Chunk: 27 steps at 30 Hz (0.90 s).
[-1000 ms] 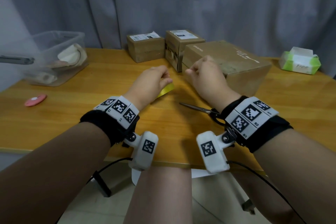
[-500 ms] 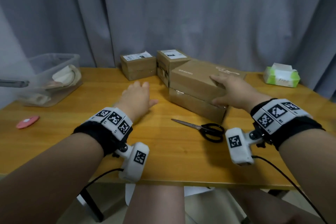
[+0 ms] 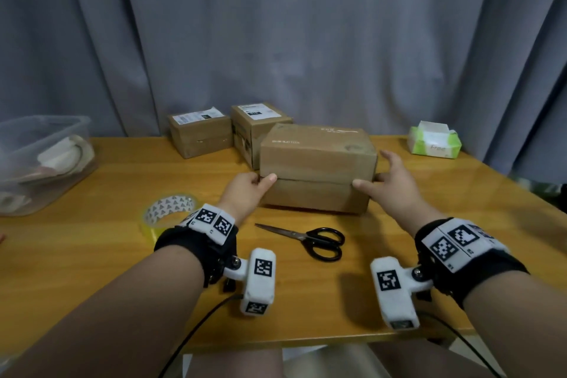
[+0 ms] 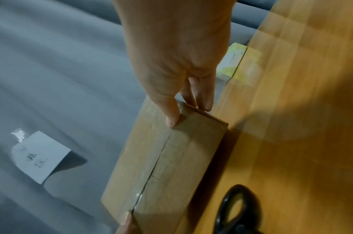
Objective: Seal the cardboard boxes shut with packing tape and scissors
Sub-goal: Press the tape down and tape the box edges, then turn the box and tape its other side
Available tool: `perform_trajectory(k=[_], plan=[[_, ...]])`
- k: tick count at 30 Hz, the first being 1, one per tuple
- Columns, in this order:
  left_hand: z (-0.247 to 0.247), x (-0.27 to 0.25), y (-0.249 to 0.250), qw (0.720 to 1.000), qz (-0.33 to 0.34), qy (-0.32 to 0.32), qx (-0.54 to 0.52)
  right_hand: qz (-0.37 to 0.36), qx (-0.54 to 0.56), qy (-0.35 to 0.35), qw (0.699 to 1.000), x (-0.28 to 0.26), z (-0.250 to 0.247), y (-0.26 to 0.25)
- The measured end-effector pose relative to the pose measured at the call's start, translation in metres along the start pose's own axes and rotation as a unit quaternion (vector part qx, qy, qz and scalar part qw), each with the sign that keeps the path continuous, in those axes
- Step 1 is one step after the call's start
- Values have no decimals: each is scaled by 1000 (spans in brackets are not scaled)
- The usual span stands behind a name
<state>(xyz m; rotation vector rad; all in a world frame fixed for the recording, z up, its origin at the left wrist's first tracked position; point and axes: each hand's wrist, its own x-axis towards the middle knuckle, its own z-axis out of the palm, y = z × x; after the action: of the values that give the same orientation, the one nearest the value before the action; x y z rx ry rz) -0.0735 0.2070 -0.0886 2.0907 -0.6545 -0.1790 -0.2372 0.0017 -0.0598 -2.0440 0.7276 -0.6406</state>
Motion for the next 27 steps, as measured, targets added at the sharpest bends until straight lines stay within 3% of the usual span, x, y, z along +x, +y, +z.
perform_trajectory(k=[4, 9, 12, 14, 18, 20, 21, 23, 25, 27], plan=[[-16, -4, 19, 988, 47, 129, -72, -40, 46, 44, 997, 5, -4, -19], [-32, -9, 42, 971, 112, 158, -141, -62, 101, 51, 992, 5, -7, -47], [-34, -8, 46, 981, 70, 169, 68, -69, 95, 14, 993, 0, 0, -57], [-34, -12, 55, 957, 46, 173, 226, -65, 88, -23, 994, -4, 5, -62], [-11, -18, 72, 922, 153, 123, 335, -27, 98, -163, 981, -11, 10, -64], [3, -19, 78, 925, 171, 81, 330, -16, -42, -232, 972, -16, 13, -63], [6, -19, 81, 930, 167, 74, 320, -10, -152, -270, 951, -18, 17, -61], [7, -18, 83, 935, 162, 82, 305, 25, -328, -350, 877, -22, 31, -56], [7, -17, 83, 932, 167, 99, 307, 38, -412, -386, 825, -20, 44, -46], [8, -18, 86, 930, 167, 118, 305, 11, -416, -376, 828, -15, 48, -40]])
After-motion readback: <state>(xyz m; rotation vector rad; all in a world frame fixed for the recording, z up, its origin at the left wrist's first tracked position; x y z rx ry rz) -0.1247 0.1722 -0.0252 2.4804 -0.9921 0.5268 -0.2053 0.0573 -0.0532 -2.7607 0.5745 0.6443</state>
